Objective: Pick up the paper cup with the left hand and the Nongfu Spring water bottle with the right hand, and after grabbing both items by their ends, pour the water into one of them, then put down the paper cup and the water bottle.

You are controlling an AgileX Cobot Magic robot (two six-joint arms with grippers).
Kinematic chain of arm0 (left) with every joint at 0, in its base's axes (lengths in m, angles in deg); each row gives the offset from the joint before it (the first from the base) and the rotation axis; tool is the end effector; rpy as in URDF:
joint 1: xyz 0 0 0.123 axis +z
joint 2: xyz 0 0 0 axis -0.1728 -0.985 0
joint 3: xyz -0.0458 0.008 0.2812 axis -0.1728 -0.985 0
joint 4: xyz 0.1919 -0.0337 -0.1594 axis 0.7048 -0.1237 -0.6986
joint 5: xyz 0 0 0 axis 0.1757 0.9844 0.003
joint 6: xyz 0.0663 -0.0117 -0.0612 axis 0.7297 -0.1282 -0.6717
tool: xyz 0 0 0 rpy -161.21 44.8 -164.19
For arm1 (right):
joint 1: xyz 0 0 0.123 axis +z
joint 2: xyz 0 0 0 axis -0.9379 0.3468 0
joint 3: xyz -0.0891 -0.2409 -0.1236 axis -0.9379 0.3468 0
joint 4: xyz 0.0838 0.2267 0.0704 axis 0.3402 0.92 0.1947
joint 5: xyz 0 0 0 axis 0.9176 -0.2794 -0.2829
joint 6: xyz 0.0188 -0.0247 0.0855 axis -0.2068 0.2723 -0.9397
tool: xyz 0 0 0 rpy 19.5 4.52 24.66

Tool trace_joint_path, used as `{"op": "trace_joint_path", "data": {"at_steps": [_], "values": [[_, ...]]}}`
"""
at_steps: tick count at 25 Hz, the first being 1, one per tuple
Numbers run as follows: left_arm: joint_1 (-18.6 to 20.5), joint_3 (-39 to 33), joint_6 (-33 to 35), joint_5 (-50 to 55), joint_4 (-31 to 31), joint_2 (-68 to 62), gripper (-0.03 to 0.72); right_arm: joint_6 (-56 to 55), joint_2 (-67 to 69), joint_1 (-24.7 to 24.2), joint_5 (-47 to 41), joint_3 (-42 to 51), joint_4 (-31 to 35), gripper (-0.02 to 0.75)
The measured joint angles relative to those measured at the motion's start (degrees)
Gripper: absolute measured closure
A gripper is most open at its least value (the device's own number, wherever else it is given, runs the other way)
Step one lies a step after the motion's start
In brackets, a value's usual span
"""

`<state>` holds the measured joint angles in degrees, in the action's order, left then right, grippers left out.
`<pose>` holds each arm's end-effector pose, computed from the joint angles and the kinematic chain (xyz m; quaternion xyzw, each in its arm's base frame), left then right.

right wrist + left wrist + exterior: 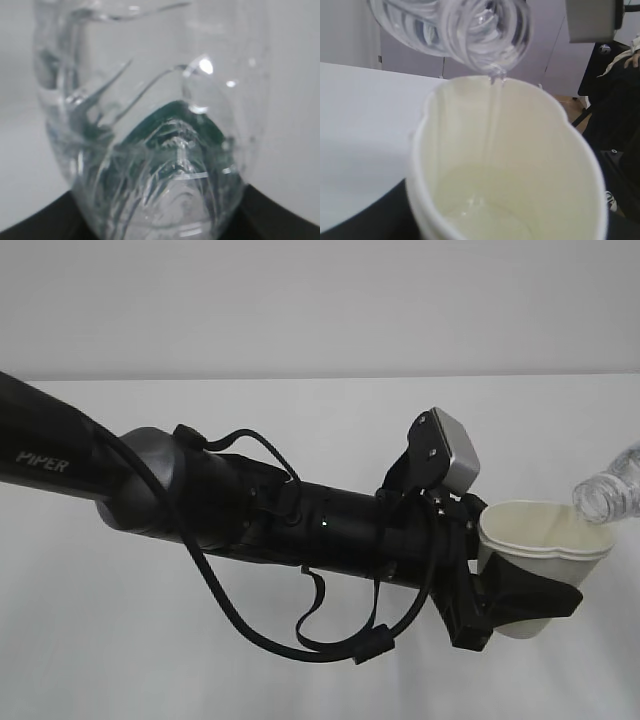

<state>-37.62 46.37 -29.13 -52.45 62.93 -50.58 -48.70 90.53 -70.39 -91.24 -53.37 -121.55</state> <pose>0.2415 -0.3623 0.1467 0.5216 0.5687 -0.5069 0.3842 0.1959 -0.0045 0.2518 -0.6578 0.5321 -0.4270 0.3192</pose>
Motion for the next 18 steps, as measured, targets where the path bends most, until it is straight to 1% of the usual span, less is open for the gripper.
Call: {"op": "trace_joint_path", "data": {"at_steps": [18], "values": [[0.0, 0.0, 0.0, 0.0, 0.3, 0.0, 0.271, 0.3, 0.0, 0.0, 0.0, 0.0, 0.0, 0.336]]}}
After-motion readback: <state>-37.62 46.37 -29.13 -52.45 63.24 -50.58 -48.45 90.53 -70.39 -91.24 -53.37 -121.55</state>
